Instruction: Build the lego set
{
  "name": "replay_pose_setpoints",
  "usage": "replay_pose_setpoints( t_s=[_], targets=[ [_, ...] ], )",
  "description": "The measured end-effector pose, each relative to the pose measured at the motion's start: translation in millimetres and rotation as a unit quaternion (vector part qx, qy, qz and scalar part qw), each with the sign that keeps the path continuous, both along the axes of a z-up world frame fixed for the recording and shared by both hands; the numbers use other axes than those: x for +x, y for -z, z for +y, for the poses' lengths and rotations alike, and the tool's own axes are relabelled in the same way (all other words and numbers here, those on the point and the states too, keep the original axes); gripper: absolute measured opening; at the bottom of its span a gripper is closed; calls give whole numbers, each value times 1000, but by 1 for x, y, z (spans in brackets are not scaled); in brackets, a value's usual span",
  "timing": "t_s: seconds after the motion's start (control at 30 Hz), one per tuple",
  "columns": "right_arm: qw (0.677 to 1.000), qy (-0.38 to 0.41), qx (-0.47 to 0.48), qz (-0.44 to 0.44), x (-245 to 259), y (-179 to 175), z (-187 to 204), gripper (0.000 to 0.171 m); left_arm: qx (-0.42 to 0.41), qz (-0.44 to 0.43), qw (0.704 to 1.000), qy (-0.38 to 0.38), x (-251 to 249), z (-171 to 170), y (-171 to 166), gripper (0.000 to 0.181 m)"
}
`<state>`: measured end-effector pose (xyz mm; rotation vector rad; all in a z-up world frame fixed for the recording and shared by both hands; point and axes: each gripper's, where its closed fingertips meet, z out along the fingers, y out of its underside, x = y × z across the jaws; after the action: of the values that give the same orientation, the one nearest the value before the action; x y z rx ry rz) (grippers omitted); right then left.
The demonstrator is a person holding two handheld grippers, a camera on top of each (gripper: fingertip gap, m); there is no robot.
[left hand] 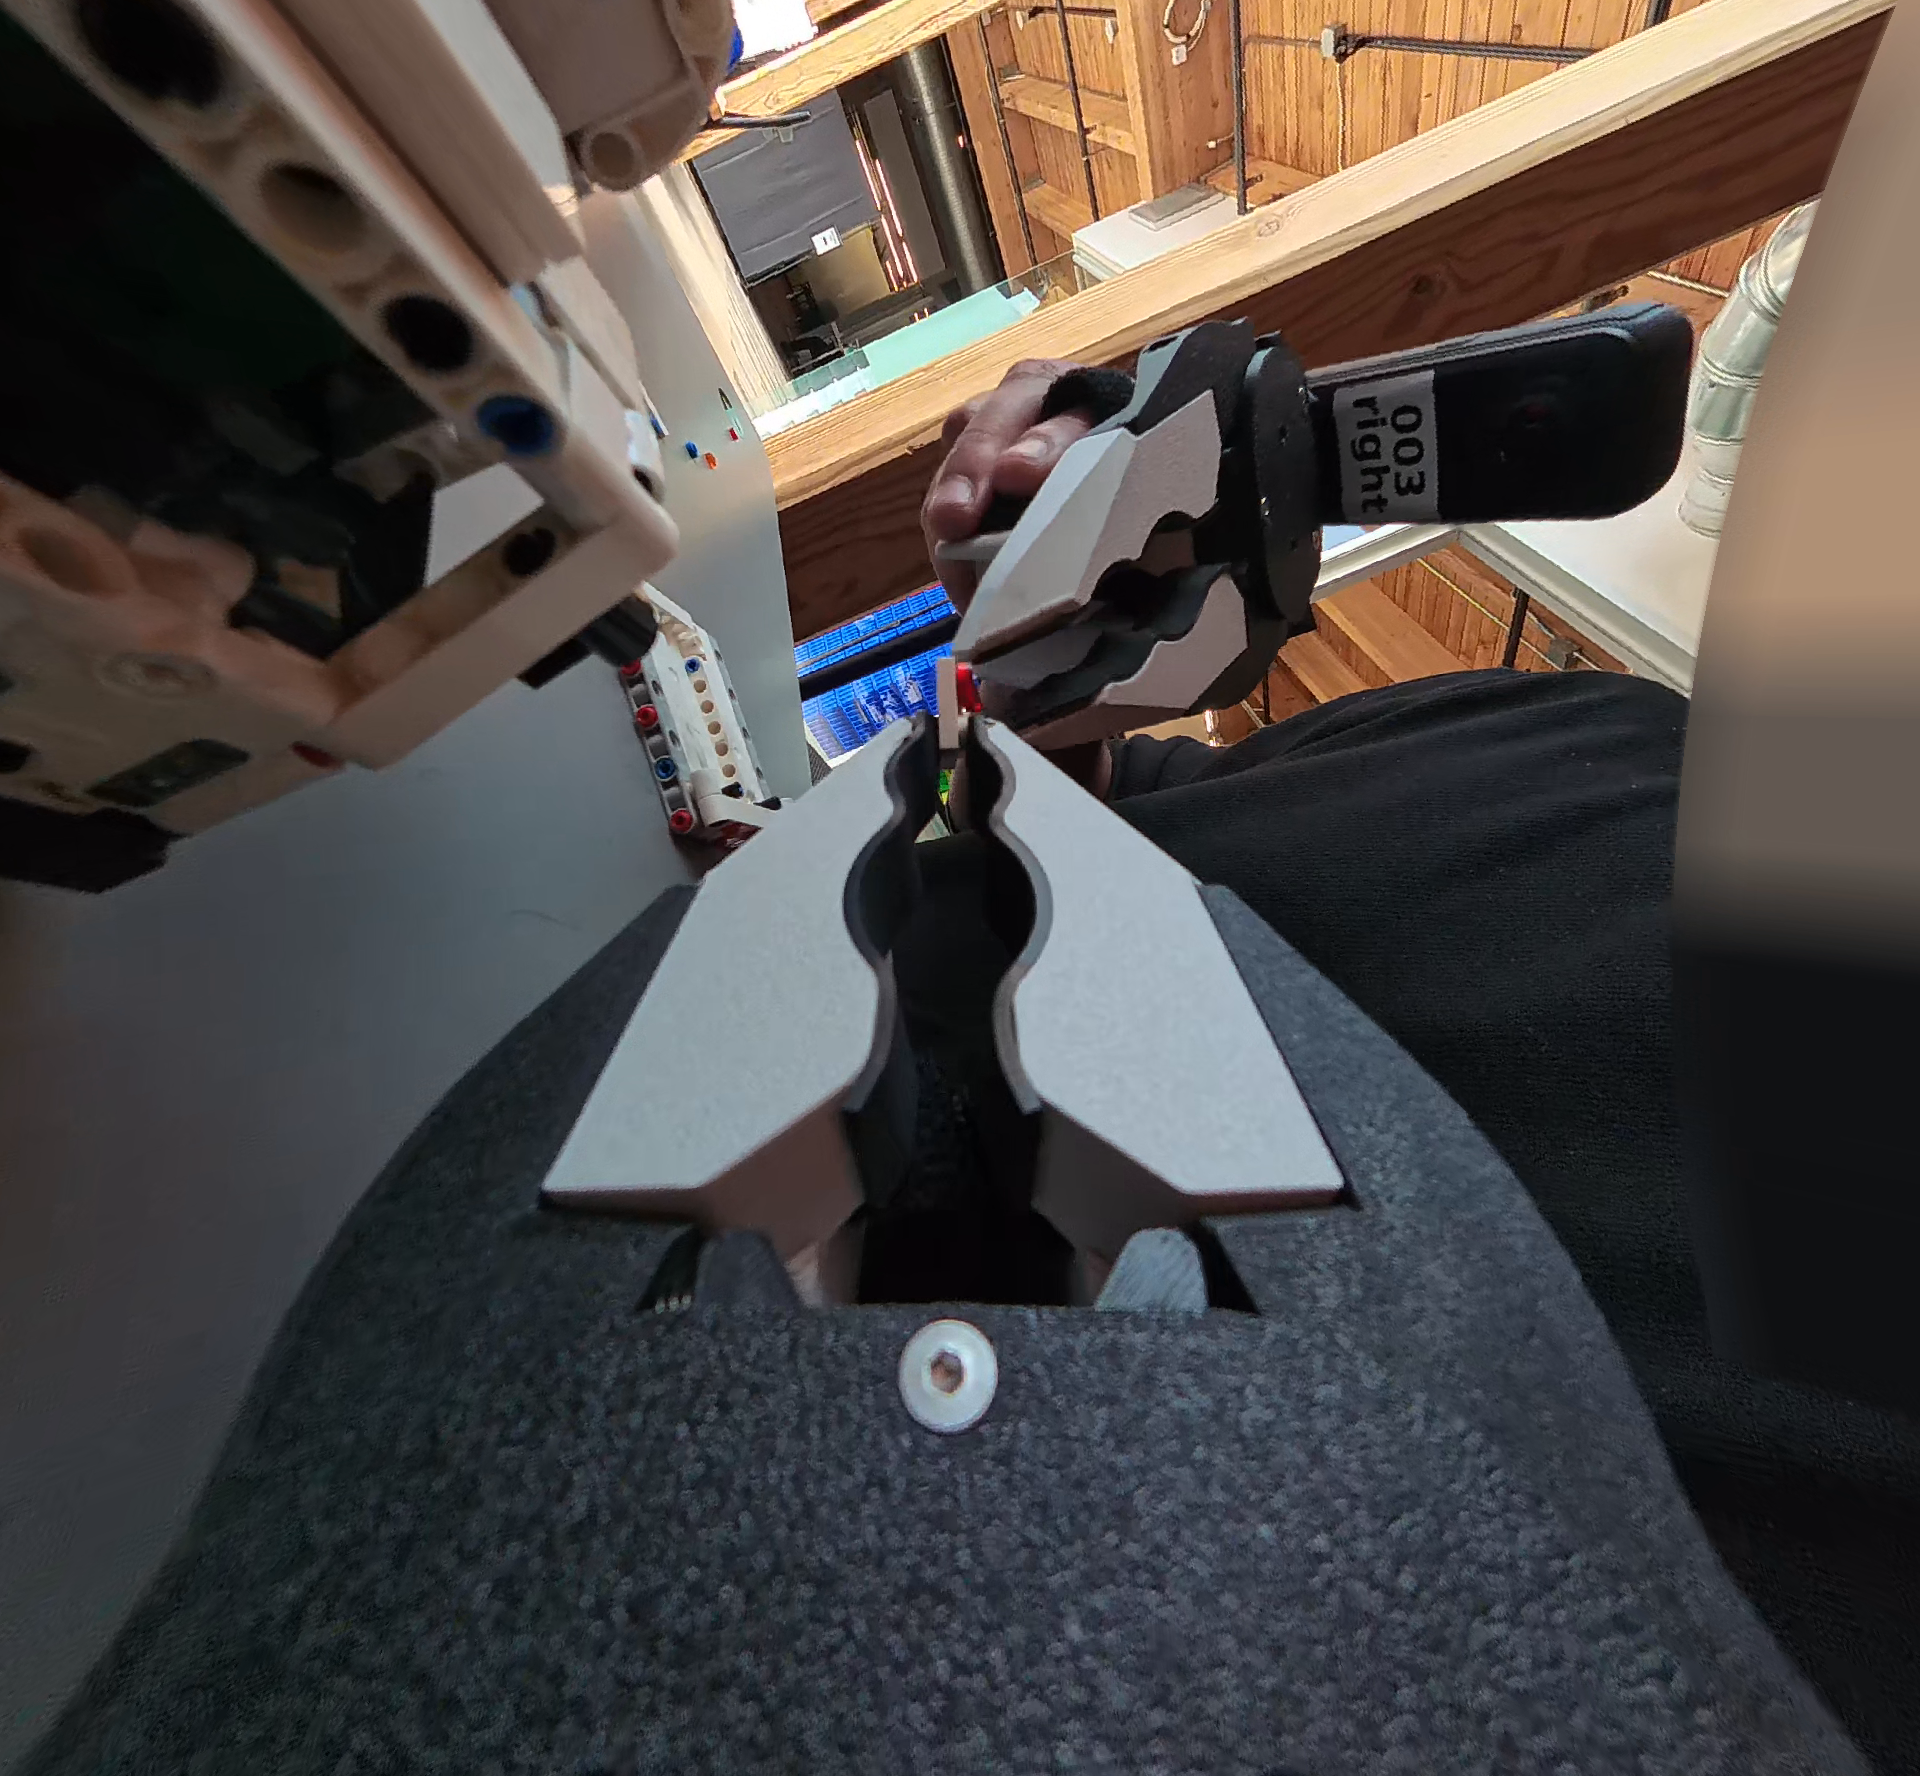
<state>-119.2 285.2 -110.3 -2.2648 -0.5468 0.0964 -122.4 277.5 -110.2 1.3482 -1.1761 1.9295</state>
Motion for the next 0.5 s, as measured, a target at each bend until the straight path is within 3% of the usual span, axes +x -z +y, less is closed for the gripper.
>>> replay_pose_setpoints(
  t_s=[0.1, 0.17, 0.27, 0.33, 0.5],
  targets=[
    [998, 11, 22, 54, 4, -10, -2, 15, 0, -2, 1000, 1, 0, 0, 0, 3],
    [988, 32, 34, 149, 9, -18, -2, 20, 3, -7, 1000, 0, -1, -1, -1, 3],
    [932, 43, 1, 360, 5, -21, -5, 27, 12, -21, 1000, 0, -2, -4, -3, 3],
    [884, 35, 7, 466, 2, -29, -5, 21, 15, -31, 999, -3, -2, -4, -5, 3],
    [873, 69, -33, 482, 1, -4, -5, 22, 30, -45, 999, -5, -2, -7, -5, 3]
  ],
)
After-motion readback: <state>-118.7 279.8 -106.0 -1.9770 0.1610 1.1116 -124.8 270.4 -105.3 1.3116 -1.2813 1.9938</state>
